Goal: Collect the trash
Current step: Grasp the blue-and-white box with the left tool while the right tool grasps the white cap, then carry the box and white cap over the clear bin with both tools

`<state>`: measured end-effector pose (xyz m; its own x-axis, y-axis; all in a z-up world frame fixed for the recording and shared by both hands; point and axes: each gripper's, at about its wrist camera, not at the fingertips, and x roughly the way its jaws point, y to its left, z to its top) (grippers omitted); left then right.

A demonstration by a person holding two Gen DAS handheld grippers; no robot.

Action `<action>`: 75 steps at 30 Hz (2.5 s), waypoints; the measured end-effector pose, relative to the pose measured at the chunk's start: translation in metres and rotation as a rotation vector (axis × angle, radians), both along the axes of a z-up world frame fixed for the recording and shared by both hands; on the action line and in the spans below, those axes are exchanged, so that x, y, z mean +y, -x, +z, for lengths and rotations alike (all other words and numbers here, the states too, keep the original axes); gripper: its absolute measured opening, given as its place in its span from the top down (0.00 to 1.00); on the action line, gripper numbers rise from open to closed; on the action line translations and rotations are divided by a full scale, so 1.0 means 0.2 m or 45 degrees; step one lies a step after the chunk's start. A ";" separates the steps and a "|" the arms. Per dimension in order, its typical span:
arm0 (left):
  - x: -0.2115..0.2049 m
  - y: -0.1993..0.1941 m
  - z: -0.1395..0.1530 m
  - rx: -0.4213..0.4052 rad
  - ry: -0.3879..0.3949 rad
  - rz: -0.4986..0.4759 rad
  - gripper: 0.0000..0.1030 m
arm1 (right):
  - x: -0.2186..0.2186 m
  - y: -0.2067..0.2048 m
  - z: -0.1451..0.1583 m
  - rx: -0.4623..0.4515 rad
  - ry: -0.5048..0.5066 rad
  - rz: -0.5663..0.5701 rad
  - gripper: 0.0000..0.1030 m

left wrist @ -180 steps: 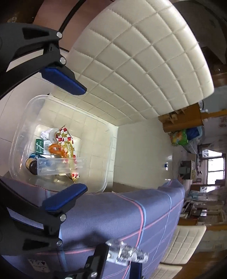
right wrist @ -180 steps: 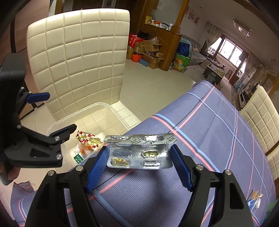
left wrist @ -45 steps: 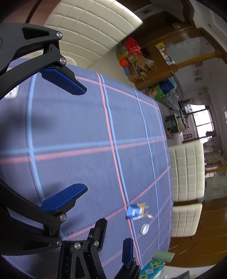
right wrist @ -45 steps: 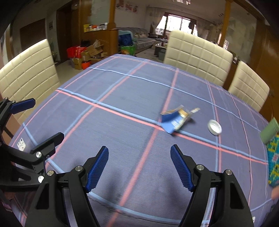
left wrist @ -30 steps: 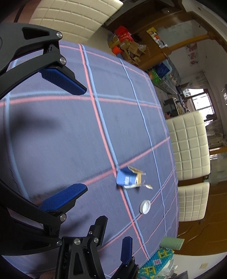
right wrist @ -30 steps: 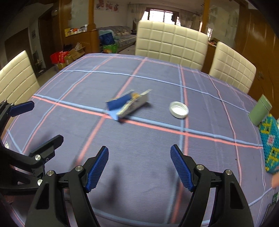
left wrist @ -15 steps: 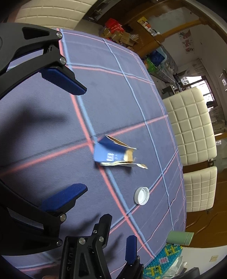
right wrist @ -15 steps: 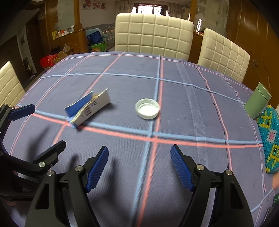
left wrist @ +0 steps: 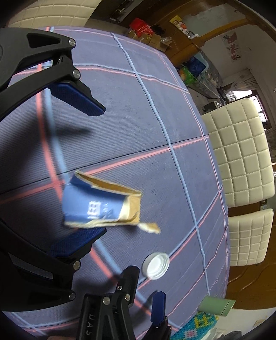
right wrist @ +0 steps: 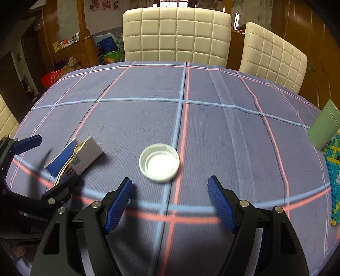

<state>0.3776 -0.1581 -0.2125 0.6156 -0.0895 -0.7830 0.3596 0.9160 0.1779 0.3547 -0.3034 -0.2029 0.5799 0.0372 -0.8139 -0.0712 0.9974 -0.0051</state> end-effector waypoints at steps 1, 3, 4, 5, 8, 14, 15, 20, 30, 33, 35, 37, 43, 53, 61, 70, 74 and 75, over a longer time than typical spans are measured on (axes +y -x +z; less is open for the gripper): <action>0.01 -0.01 0.00 0.010 0.008 0.002 0.03 | 0.01 -0.01 0.00 0.000 0.002 0.004 0.30; 0.01 -0.05 -0.01 0.034 0.027 0.010 0.03 | 0.02 -0.03 -0.01 -0.006 -0.004 0.007 0.30; 0.02 -0.06 -0.01 0.037 0.030 0.012 0.03 | 0.02 -0.04 -0.01 -0.010 -0.005 0.002 0.30; 0.02 -0.07 -0.01 0.036 0.030 0.012 0.04 | 0.02 -0.05 -0.01 -0.011 -0.012 -0.001 0.31; 0.03 -0.08 -0.01 0.049 0.049 0.011 0.05 | 0.02 -0.05 -0.02 -0.012 -0.037 -0.001 0.31; 0.04 -0.07 0.00 0.102 0.113 -0.012 0.25 | 0.07 -0.01 0.00 -0.027 -0.037 0.061 0.65; 0.04 -0.07 0.00 0.110 0.119 -0.021 0.33 | 0.08 0.00 0.01 -0.022 -0.030 0.068 0.65; 0.03 0.01 0.03 0.126 0.089 -0.031 0.59 | 0.13 0.08 0.02 -0.035 0.004 0.100 0.65; 0.15 0.27 0.04 0.102 0.074 -0.023 0.64 | 0.26 0.35 0.04 -0.034 0.049 0.193 0.65; 0.23 0.35 0.05 0.096 0.068 -0.003 0.64 | 0.34 0.42 0.06 -0.047 0.078 0.228 0.65; 0.27 0.40 0.06 0.092 0.067 0.010 0.64 | 0.40 0.46 0.08 -0.058 0.097 0.254 0.65; 0.33 0.45 0.08 0.086 0.068 0.029 0.64 | 0.46 0.50 0.10 -0.067 0.101 0.277 0.65; 0.52 0.60 0.14 0.044 0.076 0.083 0.64 | 0.65 0.61 0.16 -0.101 0.117 0.346 0.65; 0.92 0.82 0.21 -0.010 0.106 0.215 0.64 | 1.01 0.75 0.23 -0.140 0.160 0.475 0.65; 1.21 0.94 0.22 -0.040 0.119 0.318 0.64 | 1.27 0.78 0.25 -0.154 0.186 0.574 0.65; 1.46 0.99 0.21 -0.044 0.130 0.417 0.64 | 1.55 0.79 0.23 -0.152 0.200 0.674 0.65; 1.54 0.99 0.20 -0.044 0.129 0.452 0.64 | 1.65 0.77 0.23 -0.143 0.192 0.702 0.65; 1.56 1.00 0.20 -0.044 0.126 0.462 0.64 | 1.68 0.76 0.22 -0.140 0.189 0.709 0.65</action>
